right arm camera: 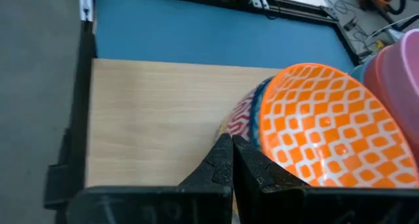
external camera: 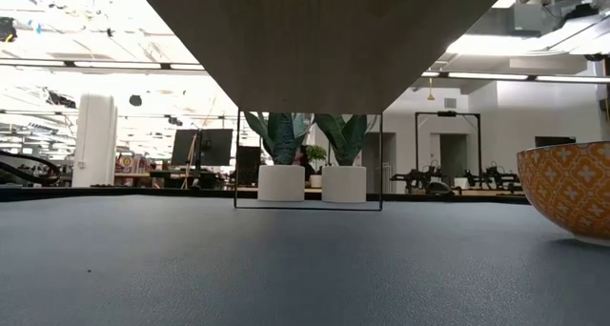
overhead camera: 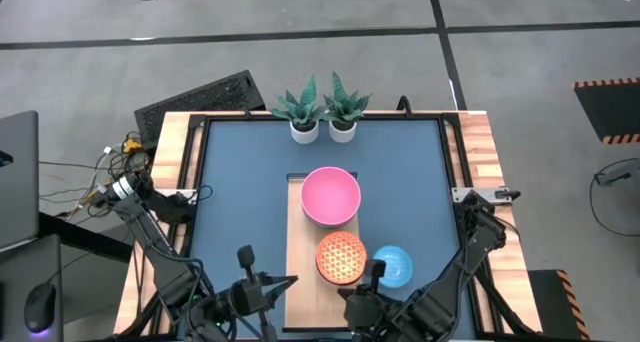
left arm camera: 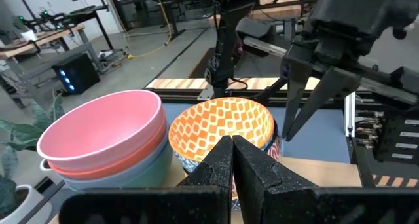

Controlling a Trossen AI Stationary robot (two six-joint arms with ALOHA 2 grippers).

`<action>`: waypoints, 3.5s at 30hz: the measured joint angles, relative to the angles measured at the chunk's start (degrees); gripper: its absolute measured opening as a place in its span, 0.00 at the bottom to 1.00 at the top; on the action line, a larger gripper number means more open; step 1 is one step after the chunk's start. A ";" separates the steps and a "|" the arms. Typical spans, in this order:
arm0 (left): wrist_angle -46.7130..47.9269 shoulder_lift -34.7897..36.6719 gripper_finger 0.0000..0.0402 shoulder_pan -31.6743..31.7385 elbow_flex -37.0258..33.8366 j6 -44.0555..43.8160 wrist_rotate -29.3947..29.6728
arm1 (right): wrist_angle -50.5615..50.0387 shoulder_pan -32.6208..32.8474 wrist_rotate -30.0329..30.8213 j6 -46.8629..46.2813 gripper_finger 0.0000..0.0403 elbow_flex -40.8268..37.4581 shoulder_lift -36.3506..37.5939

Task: Place and stack bowls onto a shelf
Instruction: Adjust the orange patterned bowl, then stack the light blue patterned bowl on top of the orange patterned bowl on the shelf

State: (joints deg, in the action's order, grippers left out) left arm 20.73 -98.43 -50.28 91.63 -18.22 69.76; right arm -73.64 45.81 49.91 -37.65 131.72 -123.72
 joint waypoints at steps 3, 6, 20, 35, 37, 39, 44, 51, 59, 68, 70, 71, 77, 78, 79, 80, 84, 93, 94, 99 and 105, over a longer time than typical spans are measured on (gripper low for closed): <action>0.02 0.00 0.00 0.00 0.00 -0.01 0.00 | -1.32 -0.50 -0.03 -0.01 0.05 0.00 0.00; 0.04 0.00 0.00 0.00 0.00 -0.28 -0.04 | -2.29 -0.94 -0.05 -0.33 0.05 0.00 0.00; 0.98 0.00 0.00 0.00 0.03 -0.47 -0.11 | -3.27 -2.82 -6.00 -0.94 0.05 0.00 -0.22; 1.11 9.07 0.00 -1.91 0.03 -6.81 -3.07 | -16.18 0.86 -24.81 -27.27 0.10 -3.20 10.91; 1.35 11.49 0.00 -2.41 0.03 -8.64 -2.98 | -16.53 -1.17 -30.28 -29.40 0.13 -7.72 14.08; 1.34 13.84 0.01 -3.11 0.04 -9.34 -2.89 | -16.15 -2.01 -33.87 -31.33 0.16 -14.14 18.30; 1.29 17.88 0.09 -5.18 0.07 -9.94 -3.13 | -15.80 -5.85 -39.49 -35.33 0.31 -34.20 28.40; 2.18 18.58 0.25 -7.33 0.07 -12.16 -3.85 | 1.69 -7.90 -43.13 -37.91 0.56 -60.28 41.31; 8.89 18.58 0.32 -7.32 0.05 -23.01 -1.71 | 16.57 -12.07 -45.59 -35.55 0.59 -76.83 45.16; 12.22 18.58 0.32 -7.32 0.05 -26.67 -1.46 | 23.82 -15.83 -47.19 -29.82 0.58 -79.67 43.00; 13.05 18.58 0.32 -7.32 0.05 -27.29 -1.42 | 24.64 -16.40 -47.20 -28.78 0.58 -79.67 41.54; 13.62 18.58 0.32 -7.32 0.05 -27.67 -1.43 | 25.04 -16.74 -47.23 -28.05 0.58 -79.67 40.54; 18.12 18.58 0.32 -7.32 0.03 -32.39 -1.79 | 26.96 -18.21 -50.79 -23.47 0.55 -79.67 34.19; 18.78 18.58 0.32 -7.32 0.03 -33.14 -1.84 | 27.44 -18.28 -51.33 -23.32 0.52 -79.67 33.67; 19.42 18.58 0.32 -7.32 0.03 -33.71 -1.83 | 27.87 -18.28 -51.63 -23.34 0.48 -79.67 33.36; 19.98 18.58 0.32 -7.32 0.03 -34.16 -1.84 | 28.23 -18.27 -51.92 -23.48 0.43 -79.63 33.33; 21.95 18.58 0.32 -7.32 0.03 -35.59 -2.00 | 28.07 -18.26 -52.15 -25.25 0.15 -79.62 34.35; 25.37 18.58 0.32 -7.32 0.03 -37.16 -4.96 | 14.16 -18.11 -51.56 -38.28 0.09 -71.12 42.86; 25.75 18.58 0.32 -7.32 0.03 -37.56 -5.07 | 10.74 -18.11 -51.55 -39.38 0.09 -69.07 43.84; 28.35 18.58 0.32 -7.32 0.03 -39.79 -6.49 | -5.94 -18.26 -51.19 -42.35 0.09 -55.18 47.74; 32.37 18.58 0.32 -7.32 0.00 -43.13 -7.63 | -16.34 -21.38 -46.62 -42.14 0.09 -35.52 46.58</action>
State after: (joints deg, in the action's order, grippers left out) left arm 53.10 -79.85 -57.60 91.64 -61.34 62.13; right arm -89.98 24.43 3.29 -79.79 96.21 -77.14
